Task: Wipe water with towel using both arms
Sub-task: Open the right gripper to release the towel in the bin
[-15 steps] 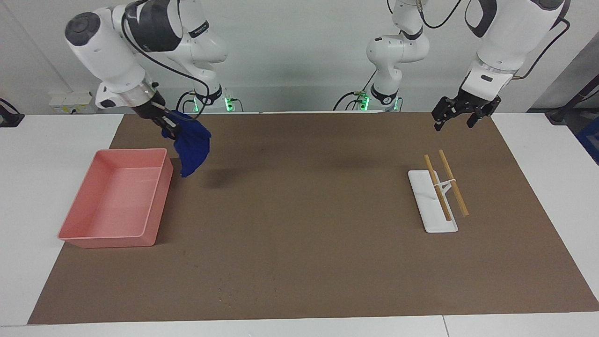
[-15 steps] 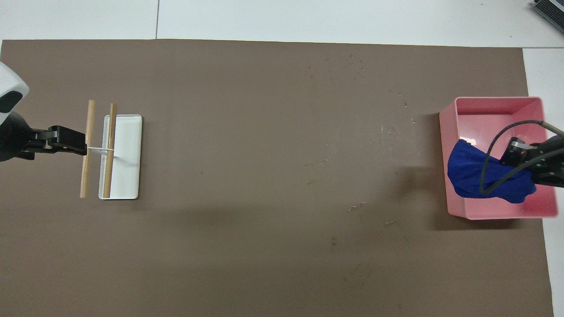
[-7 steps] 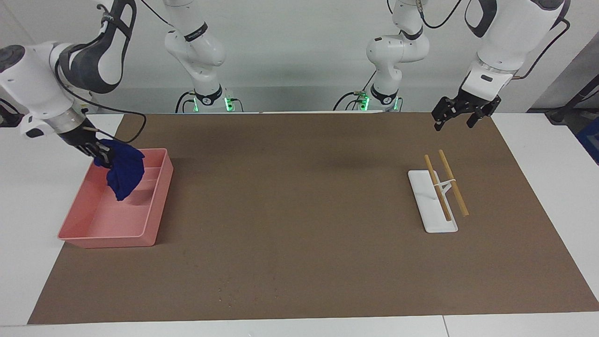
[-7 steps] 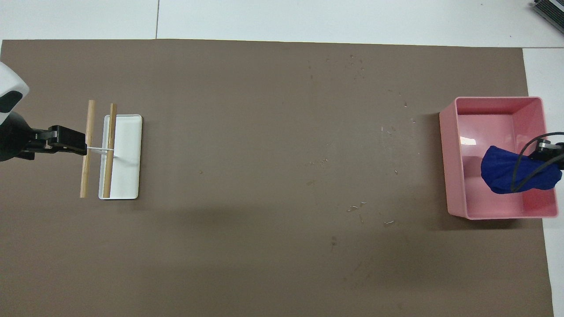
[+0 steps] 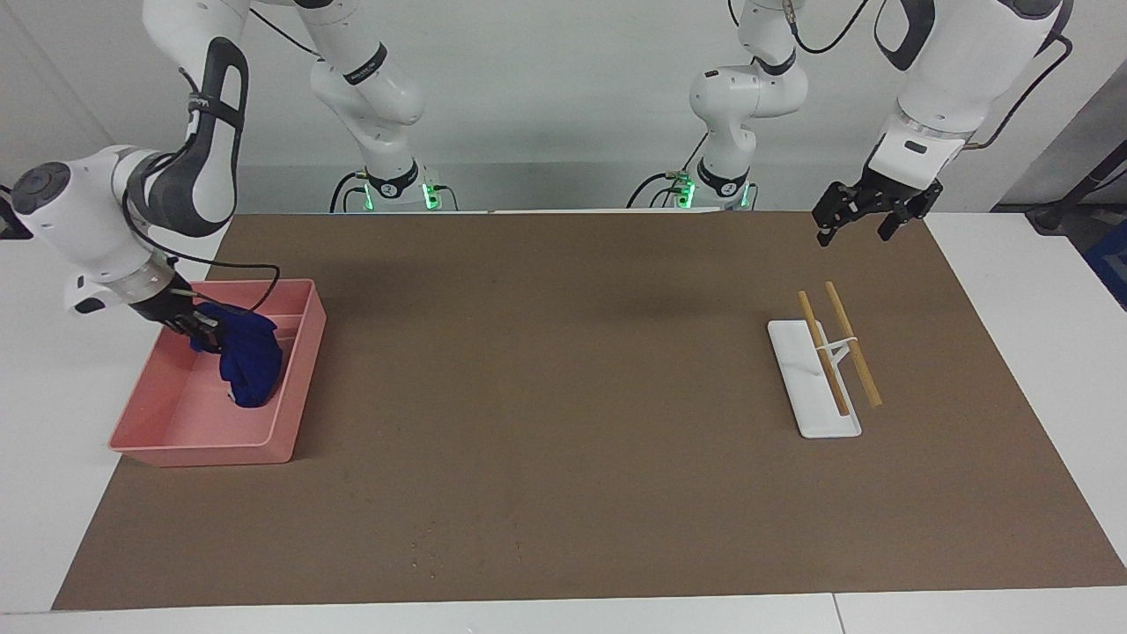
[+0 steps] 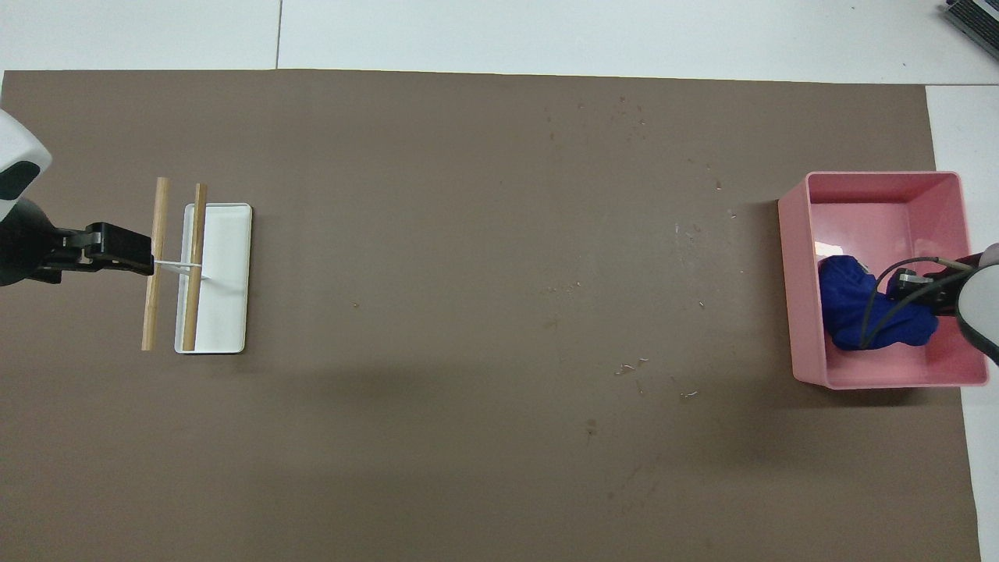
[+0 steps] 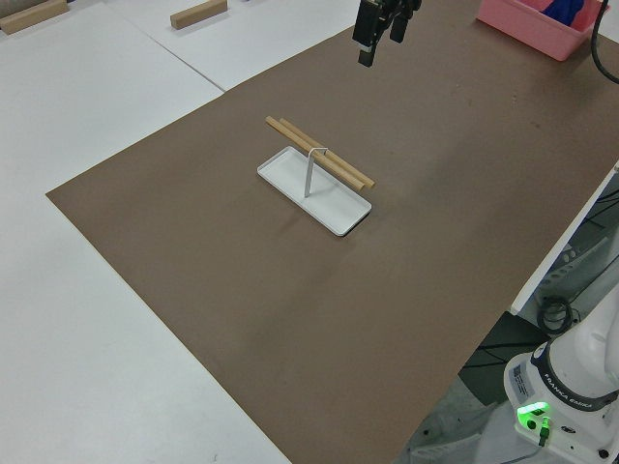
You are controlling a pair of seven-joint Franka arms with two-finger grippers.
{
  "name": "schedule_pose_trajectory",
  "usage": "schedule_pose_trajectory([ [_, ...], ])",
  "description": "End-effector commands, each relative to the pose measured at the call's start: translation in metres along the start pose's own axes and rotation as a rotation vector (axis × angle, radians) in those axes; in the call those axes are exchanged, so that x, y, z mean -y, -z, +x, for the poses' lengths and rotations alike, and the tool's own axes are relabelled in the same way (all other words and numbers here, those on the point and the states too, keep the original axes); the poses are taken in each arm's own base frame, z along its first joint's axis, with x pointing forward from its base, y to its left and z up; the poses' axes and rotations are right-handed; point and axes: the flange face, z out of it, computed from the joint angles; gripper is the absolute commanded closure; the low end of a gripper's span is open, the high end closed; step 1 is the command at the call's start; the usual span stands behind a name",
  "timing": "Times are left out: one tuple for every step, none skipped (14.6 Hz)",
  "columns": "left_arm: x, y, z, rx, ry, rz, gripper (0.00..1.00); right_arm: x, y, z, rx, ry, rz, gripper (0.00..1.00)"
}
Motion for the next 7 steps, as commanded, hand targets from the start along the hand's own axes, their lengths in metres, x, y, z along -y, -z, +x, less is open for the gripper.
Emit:
schedule_pose_trajectory([
  [0.004, 0.003, -0.007, 0.001, 0.004, -0.011, 0.0, -0.002, 0.009, -0.017, 0.01, 0.033, -0.025, 0.21],
  [0.004, 0.003, -0.007, 0.001, 0.004, -0.011, 0.0, -0.003, 0.012, -0.018, 0.018, 0.055, -0.028, 0.05],
  [0.004, 0.003, -0.007, 0.001, 0.004, -0.011, 0.0, -0.003, 0.021, -0.017, 0.012, 0.074, -0.044, 0.01],
  [0.004, 0.003, -0.007, 0.001, 0.004, -0.011, 0.0, 0.0, 0.033, -0.016, -0.004, 0.089, -0.067, 0.01],
  [0.004, 0.003, -0.007, 0.001, 0.004, -0.011, 0.0, 0.002, 0.046, -0.014, -0.017, 0.097, -0.081, 0.01],
  [0.004, 0.003, -0.007, 0.001, 0.004, -0.011, 0.0, 0.008, 0.062, -0.013, -0.03, 0.106, -0.084, 0.01],
  [0.004, 0.003, -0.007, 0.001, 0.004, -0.011, 0.0, 0.013, 0.075, -0.013, -0.035, 0.114, -0.089, 0.01],
])
